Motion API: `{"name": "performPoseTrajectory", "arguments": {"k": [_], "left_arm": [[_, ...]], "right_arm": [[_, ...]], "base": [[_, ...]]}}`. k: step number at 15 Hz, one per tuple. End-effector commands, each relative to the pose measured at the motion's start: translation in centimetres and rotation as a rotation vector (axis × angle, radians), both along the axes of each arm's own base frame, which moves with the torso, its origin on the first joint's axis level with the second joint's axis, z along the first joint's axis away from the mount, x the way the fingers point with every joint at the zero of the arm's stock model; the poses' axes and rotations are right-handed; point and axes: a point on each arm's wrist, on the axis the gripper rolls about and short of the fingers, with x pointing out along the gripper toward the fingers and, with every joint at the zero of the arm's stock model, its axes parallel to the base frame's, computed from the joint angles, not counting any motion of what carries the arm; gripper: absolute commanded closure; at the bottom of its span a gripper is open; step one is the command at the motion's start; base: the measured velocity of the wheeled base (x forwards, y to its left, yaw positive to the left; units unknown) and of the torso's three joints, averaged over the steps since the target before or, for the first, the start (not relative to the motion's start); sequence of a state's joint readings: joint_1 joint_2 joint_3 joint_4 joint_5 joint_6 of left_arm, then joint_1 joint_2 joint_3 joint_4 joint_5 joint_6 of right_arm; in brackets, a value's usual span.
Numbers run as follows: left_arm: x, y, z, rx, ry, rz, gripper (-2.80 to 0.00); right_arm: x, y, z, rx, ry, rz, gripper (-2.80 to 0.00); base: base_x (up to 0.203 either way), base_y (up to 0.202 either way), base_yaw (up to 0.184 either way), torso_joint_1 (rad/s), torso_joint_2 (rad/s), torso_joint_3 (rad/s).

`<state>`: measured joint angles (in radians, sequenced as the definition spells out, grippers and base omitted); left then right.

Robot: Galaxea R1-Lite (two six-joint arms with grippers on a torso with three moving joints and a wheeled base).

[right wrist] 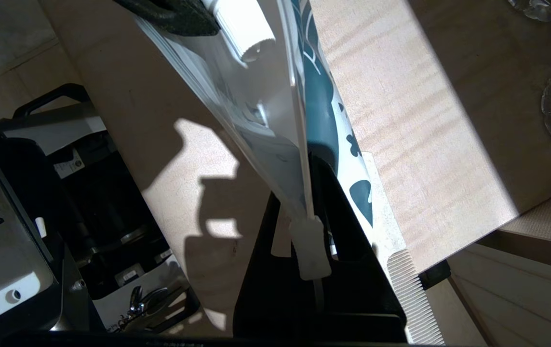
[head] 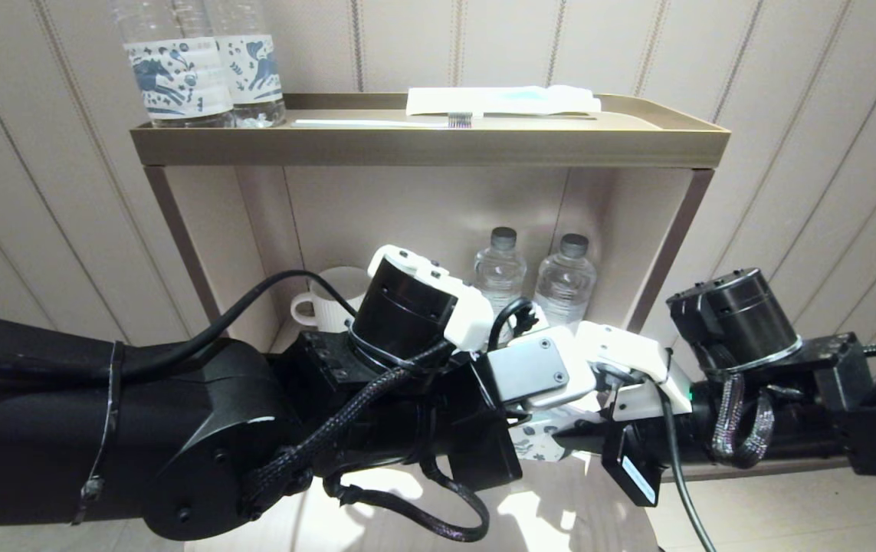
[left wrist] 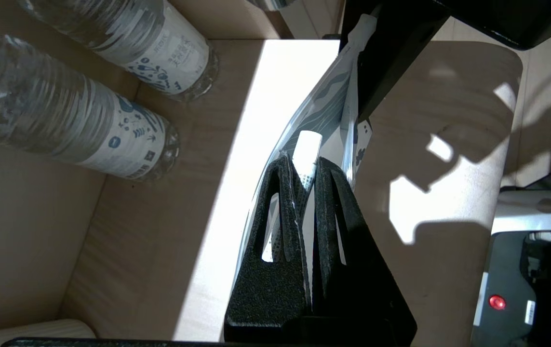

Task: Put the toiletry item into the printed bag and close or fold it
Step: Place the toothpaste in the storage bag

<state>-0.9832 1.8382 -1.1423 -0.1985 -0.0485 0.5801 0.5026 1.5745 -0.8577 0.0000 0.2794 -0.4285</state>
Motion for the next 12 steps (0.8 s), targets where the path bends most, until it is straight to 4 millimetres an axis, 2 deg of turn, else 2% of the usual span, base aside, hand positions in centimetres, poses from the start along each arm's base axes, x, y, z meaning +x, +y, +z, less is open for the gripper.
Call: {"name": "performPoseTrajectory", "arguments": {"k": [1, 4, 9, 10, 12], "left_arm": [[-0.10, 0.15, -0.17, 0.006, 0.001, -0.002, 0.00], [-0.23, 0.34, -0.91, 0.022, 0.013, -0.001, 0.00], [-0.18, 0.39, -0.83, 0.018, 0.012, 0.021, 0.00], [-0.22, 0.42, -0.84, 0.016, 0.011, 0.020, -2.80], [-0.16, 0.33, -0.72, 0.011, 0.011, 0.022, -2.80]], "right_arm": [[0.02, 0.03, 0.01, 0.001, -0.001, 0.004, 0.00], [0.06, 0.07, 0.13, 0.011, 0.002, 0.005, 0.00], [0.11, 0.11, 0.11, 0.015, 0.007, 0.005, 0.00], [0.09, 0.15, 0.18, 0.017, 0.005, 0.005, 0.00], [0.08, 0.19, 0.21, 0.017, 0.004, 0.007, 0.00]], "base": [[0.000, 0.000, 0.000, 0.000, 0.00, 0.000], [0.000, 0.000, 0.000, 0.000, 0.00, 0.000], [0.000, 0.000, 0.000, 0.000, 0.00, 0.000], [0.000, 0.000, 0.000, 0.000, 0.00, 0.000], [0.000, 0.000, 0.000, 0.000, 0.00, 0.000]]}}
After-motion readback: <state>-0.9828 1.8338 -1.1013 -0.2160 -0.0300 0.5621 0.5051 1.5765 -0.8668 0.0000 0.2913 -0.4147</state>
